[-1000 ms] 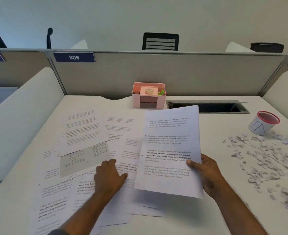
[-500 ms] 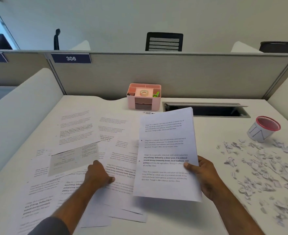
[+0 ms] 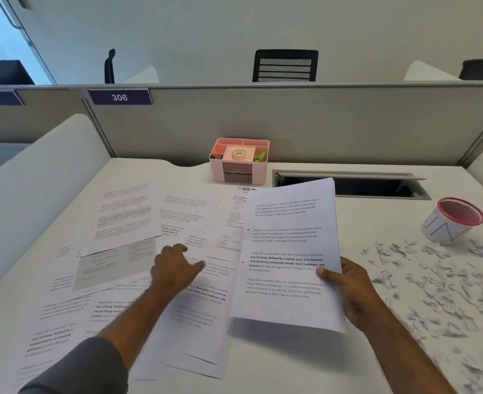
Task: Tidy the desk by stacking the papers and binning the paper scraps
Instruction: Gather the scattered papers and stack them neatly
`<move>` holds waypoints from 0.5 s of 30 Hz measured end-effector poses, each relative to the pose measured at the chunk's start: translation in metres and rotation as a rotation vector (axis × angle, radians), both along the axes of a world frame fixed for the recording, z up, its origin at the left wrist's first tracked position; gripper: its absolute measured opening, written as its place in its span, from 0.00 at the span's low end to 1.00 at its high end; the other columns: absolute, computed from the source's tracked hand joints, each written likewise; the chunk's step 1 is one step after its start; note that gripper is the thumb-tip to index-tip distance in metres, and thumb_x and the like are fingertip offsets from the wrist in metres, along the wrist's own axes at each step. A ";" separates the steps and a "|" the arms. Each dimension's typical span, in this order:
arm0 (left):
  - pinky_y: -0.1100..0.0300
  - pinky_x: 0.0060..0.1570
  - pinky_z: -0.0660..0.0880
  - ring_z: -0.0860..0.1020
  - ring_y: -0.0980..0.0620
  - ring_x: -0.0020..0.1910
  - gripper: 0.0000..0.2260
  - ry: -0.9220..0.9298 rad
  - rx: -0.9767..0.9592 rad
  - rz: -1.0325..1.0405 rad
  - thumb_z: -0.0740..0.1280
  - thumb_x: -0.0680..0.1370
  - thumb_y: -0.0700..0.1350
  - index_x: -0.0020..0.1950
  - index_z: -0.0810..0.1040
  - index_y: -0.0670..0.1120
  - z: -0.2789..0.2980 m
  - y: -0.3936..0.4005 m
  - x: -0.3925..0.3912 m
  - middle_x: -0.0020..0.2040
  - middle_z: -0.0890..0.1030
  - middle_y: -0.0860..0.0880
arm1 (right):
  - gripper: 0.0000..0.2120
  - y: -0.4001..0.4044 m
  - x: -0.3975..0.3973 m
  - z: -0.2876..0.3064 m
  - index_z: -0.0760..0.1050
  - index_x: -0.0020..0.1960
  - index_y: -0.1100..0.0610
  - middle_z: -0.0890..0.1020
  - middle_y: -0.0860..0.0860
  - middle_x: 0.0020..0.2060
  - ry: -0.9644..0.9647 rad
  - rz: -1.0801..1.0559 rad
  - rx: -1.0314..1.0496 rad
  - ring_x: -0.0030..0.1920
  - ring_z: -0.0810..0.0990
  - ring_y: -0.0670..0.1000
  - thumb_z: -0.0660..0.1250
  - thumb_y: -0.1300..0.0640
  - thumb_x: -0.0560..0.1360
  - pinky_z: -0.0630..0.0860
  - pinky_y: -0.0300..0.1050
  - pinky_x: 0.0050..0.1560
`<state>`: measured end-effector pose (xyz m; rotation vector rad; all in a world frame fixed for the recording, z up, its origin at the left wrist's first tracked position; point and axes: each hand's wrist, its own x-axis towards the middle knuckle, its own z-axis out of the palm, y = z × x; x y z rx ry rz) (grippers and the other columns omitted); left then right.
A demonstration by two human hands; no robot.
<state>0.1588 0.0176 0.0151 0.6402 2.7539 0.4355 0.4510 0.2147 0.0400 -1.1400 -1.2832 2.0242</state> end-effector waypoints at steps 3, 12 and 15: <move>0.46 0.65 0.73 0.75 0.42 0.66 0.34 -0.080 0.125 -0.039 0.71 0.74 0.63 0.72 0.70 0.43 0.003 0.037 0.004 0.70 0.74 0.42 | 0.12 0.006 -0.004 -0.001 0.79 0.55 0.64 0.86 0.59 0.49 0.007 -0.022 -0.010 0.47 0.85 0.63 0.69 0.70 0.73 0.82 0.55 0.48; 0.53 0.59 0.76 0.75 0.44 0.63 0.35 -0.033 -0.234 -0.050 0.76 0.66 0.67 0.58 0.73 0.42 -0.009 0.098 -0.004 0.62 0.77 0.42 | 0.12 0.021 -0.018 -0.009 0.81 0.55 0.61 0.86 0.57 0.49 0.005 -0.054 0.005 0.48 0.85 0.61 0.69 0.69 0.73 0.83 0.54 0.46; 0.54 0.56 0.78 0.79 0.44 0.58 0.29 -0.079 -0.237 -0.068 0.79 0.66 0.63 0.48 0.72 0.43 -0.009 0.101 -0.012 0.55 0.82 0.44 | 0.11 0.024 -0.021 -0.012 0.81 0.54 0.61 0.86 0.57 0.49 -0.003 -0.070 0.006 0.47 0.86 0.60 0.69 0.69 0.73 0.83 0.51 0.42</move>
